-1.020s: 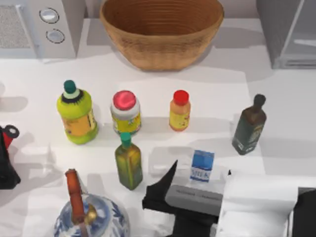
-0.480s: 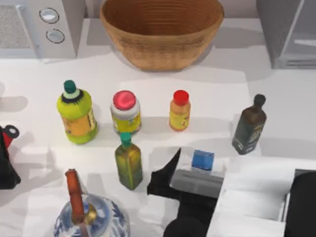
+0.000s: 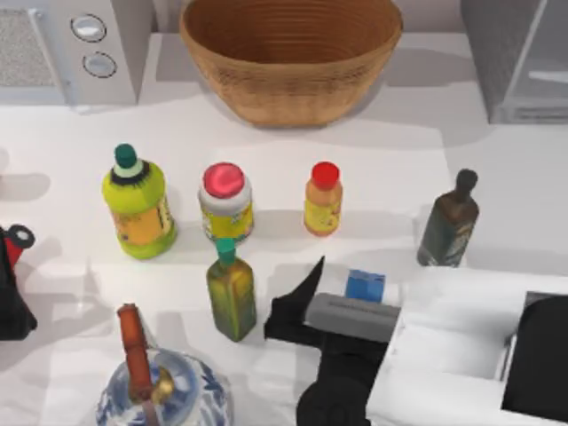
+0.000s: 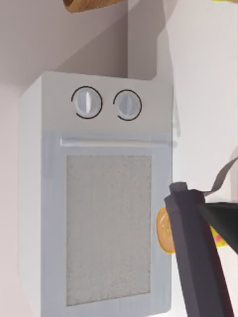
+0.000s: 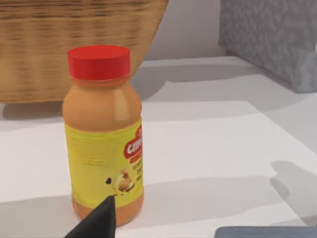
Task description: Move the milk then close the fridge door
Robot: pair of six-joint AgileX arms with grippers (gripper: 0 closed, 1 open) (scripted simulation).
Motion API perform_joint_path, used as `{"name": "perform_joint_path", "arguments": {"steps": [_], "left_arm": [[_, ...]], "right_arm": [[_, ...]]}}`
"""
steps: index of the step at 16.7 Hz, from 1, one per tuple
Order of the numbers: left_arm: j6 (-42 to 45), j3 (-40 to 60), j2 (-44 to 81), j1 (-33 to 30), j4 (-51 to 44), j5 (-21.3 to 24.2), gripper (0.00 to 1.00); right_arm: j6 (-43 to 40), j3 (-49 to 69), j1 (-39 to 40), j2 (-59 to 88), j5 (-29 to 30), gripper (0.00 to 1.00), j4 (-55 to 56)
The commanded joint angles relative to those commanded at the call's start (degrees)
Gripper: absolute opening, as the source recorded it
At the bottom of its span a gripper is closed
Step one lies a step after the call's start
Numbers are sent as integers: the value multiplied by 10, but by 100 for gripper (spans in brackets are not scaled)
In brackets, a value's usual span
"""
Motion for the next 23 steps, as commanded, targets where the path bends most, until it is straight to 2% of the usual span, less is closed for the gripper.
{"name": "perform_joint_path", "arguments": {"steps": [12, 23], "left_arm": [[0, 0, 0, 0, 0, 0, 100], [0, 0, 0, 0, 0, 0, 100]], "right_arm": [[0, 0, 0, 0, 0, 2, 0], [6, -5, 1, -4, -2, 0, 5]]}}
